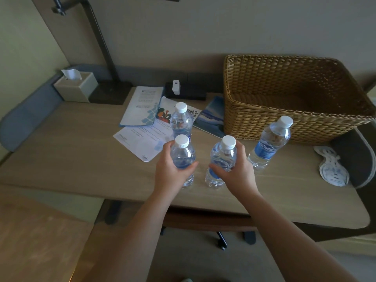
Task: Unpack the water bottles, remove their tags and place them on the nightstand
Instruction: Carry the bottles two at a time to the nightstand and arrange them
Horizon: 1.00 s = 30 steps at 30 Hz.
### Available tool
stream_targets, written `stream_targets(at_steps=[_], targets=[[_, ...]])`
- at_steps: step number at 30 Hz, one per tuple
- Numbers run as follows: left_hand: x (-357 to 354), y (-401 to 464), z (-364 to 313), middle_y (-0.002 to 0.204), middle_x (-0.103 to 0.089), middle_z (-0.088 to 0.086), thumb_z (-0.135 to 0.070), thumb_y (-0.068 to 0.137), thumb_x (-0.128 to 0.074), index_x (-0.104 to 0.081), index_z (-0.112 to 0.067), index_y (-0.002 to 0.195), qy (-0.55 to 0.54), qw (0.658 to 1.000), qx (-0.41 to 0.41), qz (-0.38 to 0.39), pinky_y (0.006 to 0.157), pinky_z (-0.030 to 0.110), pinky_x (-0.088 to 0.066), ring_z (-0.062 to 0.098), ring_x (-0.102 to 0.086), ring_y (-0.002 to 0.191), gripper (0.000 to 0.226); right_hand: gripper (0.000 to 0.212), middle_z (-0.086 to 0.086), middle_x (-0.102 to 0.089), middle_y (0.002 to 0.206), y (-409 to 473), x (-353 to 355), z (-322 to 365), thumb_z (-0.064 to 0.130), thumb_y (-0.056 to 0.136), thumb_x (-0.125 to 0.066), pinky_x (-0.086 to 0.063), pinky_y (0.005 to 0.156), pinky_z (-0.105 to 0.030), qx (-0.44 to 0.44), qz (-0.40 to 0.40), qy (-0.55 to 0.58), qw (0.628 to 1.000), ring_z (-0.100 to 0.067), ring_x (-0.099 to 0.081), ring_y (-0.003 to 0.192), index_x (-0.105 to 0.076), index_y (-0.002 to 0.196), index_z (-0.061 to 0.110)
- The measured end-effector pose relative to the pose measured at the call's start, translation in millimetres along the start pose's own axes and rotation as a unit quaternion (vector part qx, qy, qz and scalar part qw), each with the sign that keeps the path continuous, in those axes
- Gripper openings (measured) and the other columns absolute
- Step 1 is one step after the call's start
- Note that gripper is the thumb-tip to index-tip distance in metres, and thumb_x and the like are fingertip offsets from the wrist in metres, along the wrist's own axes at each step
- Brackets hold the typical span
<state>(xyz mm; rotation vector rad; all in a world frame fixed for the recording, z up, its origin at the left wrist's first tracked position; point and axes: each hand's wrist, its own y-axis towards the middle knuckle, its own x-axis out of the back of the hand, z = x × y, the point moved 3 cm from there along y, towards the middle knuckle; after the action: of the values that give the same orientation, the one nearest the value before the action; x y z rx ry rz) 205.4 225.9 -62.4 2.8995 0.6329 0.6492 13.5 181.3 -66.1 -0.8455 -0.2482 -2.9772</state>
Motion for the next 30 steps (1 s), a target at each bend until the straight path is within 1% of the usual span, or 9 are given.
stream_targets(at_steps=[4,7,10,13,17,22,25,27,30], targets=[[-8.6,-2.0,-3.8,0.118,-0.058,-0.012,-0.029,0.066,-0.087,-0.044,-0.034,0.120,-0.001,1.000,-0.006,0.000,0.089,0.019,-0.045,0.006,-0.056,0.108,0.069,0.078,0.007,-0.060,0.119,-9.6,7.9,-4.5,0.037,0.066,-0.082,-0.044,0.076,-0.022,-0.006,-0.023,-0.017,1.000,-0.008,-0.058,0.101,-0.035,0.128,0.036],[-25.6,-6.9,-10.6,0.114,-0.058,-0.012,-0.028,0.065,-0.087,-0.047,-0.030,0.119,0.009,0.999,-0.034,0.011,0.081,0.003,-0.037,0.005,-0.055,0.104,0.068,0.076,0.013,-0.060,0.113,-20.8,24.1,-10.4,0.042,0.065,-0.080,-0.046,0.076,-0.025,-0.021,-0.052,-0.021,0.998,-0.006,-0.058,0.098,-0.038,0.127,0.036],[-50.8,-13.0,-24.1,0.109,-0.058,-0.014,-0.029,0.063,-0.088,-0.049,-0.026,0.117,0.007,0.997,-0.067,0.049,0.077,-0.001,-0.036,-0.001,-0.053,0.097,0.066,0.072,0.017,-0.061,0.109,-33.5,52.9,-17.9,0.047,0.063,-0.079,-0.048,0.076,-0.027,-0.052,-0.091,-0.007,0.994,-0.005,-0.059,0.096,-0.039,0.122,0.041],[-84.2,-20.8,-44.4,0.110,-0.062,-0.008,-0.034,0.064,-0.087,-0.049,-0.024,0.116,-0.006,0.990,-0.091,0.108,0.080,0.010,-0.043,0.007,-0.059,0.098,0.065,0.074,0.019,-0.061,0.106,-49.5,92.8,-28.9,0.047,0.062,-0.080,-0.048,0.074,-0.023,-0.080,-0.142,-0.007,0.987,-0.004,-0.061,0.093,-0.037,0.122,0.043],[-136.8,-42.7,-80.1,0.109,-0.063,-0.010,-0.041,0.064,-0.085,-0.046,-0.031,0.114,-0.026,0.976,-0.124,0.178,0.078,0.006,-0.042,0.003,-0.059,0.097,0.063,0.075,0.016,-0.059,0.106,-78.7,150.5,-49.3,0.043,0.062,-0.083,-0.047,0.075,-0.027,-0.118,-0.219,-0.025,0.968,-0.009,-0.060,0.095,-0.037,0.121,0.039],[-213.3,-85.7,-125.6,0.112,-0.062,-0.010,-0.043,0.064,-0.085,-0.047,-0.029,0.116,-0.050,0.953,-0.151,0.257,0.084,0.019,-0.046,0.006,-0.060,0.100,0.066,0.076,0.015,-0.062,0.111,-127.9,226.1,-85.0,0.046,0.060,-0.082,-0.050,0.076,-0.026,-0.165,-0.306,-0.033,0.937,-0.008,-0.062,0.097,-0.040,0.122,0.040],[-262.6,-123.0,-157.8,0.104,-0.061,-0.018,-0.042,0.063,-0.085,-0.044,-0.037,0.111,-0.065,0.935,-0.171,0.304,0.081,0.015,-0.045,-0.003,-0.057,0.095,0.064,0.076,0.014,-0.063,0.109,-165.7,274.4,-109.5,0.048,0.060,-0.081,-0.052,0.078,-0.030,-0.190,-0.354,-0.042,0.915,-0.011,-0.062,0.097,-0.039,0.122,0.040],[-295.8,-153.1,-180.7,0.104,-0.059,-0.022,-0.040,0.064,-0.086,-0.041,-0.043,0.111,-0.076,0.919,-0.186,0.340,0.082,0.012,-0.045,-0.007,-0.056,0.097,0.064,0.077,0.013,-0.063,0.110,-193.1,308.7,-126.1,0.047,0.061,-0.083,-0.051,0.077,-0.025,-0.204,-0.381,-0.047,0.900,-0.010,-0.063,0.097,-0.039,0.124,0.038],[-348.0,-206.2,-215.2,0.105,-0.058,-0.022,-0.038,0.066,-0.085,-0.040,-0.042,0.112,-0.077,0.896,-0.204,0.388,0.081,0.018,-0.048,-0.004,-0.057,0.098,0.064,0.077,0.017,-0.063,0.106,-239.6,366.7,-152.2,0.049,0.060,-0.081,-0.045,0.072,-0.015,-0.227,-0.416,-0.049,0.879,-0.006,-0.063,0.092,-0.040,0.123,0.039]])
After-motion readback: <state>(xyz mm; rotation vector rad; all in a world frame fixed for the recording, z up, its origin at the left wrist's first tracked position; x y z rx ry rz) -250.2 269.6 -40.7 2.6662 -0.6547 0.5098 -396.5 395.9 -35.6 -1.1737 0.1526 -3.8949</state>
